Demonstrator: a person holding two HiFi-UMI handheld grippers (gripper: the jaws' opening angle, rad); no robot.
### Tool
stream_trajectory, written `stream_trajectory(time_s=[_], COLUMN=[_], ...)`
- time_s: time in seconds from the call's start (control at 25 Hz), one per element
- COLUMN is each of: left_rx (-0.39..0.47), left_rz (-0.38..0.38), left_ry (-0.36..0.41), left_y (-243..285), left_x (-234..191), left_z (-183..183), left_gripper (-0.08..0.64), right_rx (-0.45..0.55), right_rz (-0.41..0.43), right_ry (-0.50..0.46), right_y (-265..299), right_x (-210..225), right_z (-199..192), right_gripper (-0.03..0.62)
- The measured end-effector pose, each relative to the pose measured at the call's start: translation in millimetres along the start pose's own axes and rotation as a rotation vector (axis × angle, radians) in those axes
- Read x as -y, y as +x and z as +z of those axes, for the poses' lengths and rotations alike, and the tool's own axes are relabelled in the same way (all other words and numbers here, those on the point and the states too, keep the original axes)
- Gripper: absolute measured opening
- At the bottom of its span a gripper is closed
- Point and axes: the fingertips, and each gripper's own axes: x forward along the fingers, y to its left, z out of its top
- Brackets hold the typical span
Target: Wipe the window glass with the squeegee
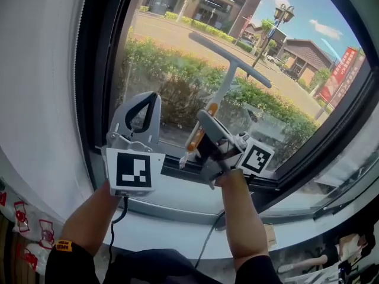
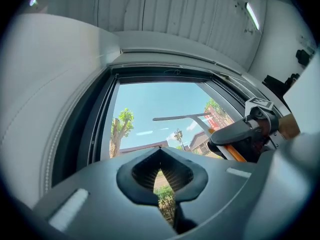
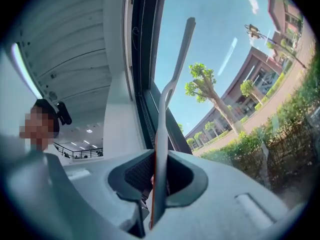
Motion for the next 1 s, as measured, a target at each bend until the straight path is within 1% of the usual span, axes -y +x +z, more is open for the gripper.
stream_trajectory(time_s=[0.08,0.2,0.44,0.52,0.6,0.72,0.84,0.92,1.0], left_rx=[0.017,0.029,-0.022,-0.063,-0.138,-0.25,-0.353,-0.39,-0.401], left_rz=[0.009,0.02,0.029,0.019,0.006,-0.023,-0.009,0.009,0.001], left_ry=[0.012,0.032,0.018,0.007,-0.01,-0.045,-0.091,-0.122,-0.138], left_y=[9.3,16.8,11.9,7.3,-0.7,-25.0,-49.2,-62.3,-71.6], left_x=[3.1,8.5,25.7,35.9,46.7,70.2,87.0,92.4,100.4], left_z=[11.1,17.7,-3.5,-22.3,-55.1,-101.7,-137.2,-153.1,-162.1], left_gripper=[0.018,0.018,0.018,0.018,0.018,0.018,0.018,0.018,0.018], right_rx=[0.002,0.001,-0.018,-0.026,-0.033,-0.054,-0.082,-0.105,-0.124], right_rz=[0.02,0.045,0.069,0.077,0.071,0.037,0.007,-0.02,-0.041], right_ry=[-0.003,0.017,0.076,0.098,0.137,0.221,0.295,0.329,0.358], right_y=[-2.6,-5.8,-18.8,-25.0,-32.2,-54.9,-76.1,-85.7,-94.4], right_x=[1.7,6.4,13.0,13.9,19.1,29.4,37.4,44.4,49.9], right_z=[9.8,11.9,-15.4,-28.6,-47.6,-86.5,-120.2,-142.0,-159.2], right_gripper=[0.048,0.048,0.048,0.048,0.048,0.048,0.048,0.048,0.048])
